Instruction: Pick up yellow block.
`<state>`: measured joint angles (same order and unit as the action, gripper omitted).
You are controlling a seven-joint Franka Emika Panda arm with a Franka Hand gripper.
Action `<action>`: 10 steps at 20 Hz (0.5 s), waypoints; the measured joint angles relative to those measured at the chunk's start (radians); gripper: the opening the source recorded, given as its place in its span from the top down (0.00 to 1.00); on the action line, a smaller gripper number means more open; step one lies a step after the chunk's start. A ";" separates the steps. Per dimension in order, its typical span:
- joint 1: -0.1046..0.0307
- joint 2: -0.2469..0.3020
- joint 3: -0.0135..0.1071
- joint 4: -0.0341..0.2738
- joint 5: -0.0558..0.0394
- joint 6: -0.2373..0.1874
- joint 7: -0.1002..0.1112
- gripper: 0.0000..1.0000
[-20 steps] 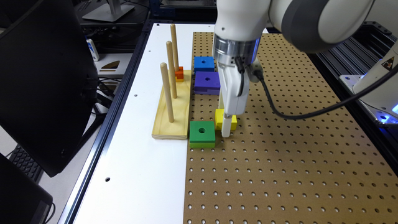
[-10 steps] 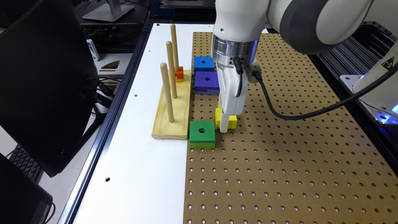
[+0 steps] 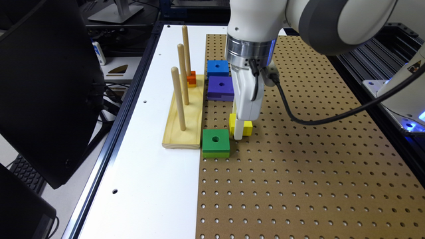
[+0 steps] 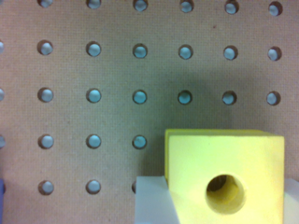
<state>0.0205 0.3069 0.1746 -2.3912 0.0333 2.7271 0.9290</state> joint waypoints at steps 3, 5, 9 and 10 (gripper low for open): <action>0.000 -0.047 0.000 -0.001 0.0000 -0.050 0.000 1.00; 0.000 -0.067 0.000 -0.002 0.0000 -0.071 0.000 1.00; 0.000 -0.086 0.000 -0.003 0.0000 -0.086 0.000 1.00; 0.000 -0.094 0.000 -0.003 0.0000 -0.092 0.000 1.00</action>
<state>0.0205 0.2127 0.1750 -2.3945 0.0333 2.6349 0.9290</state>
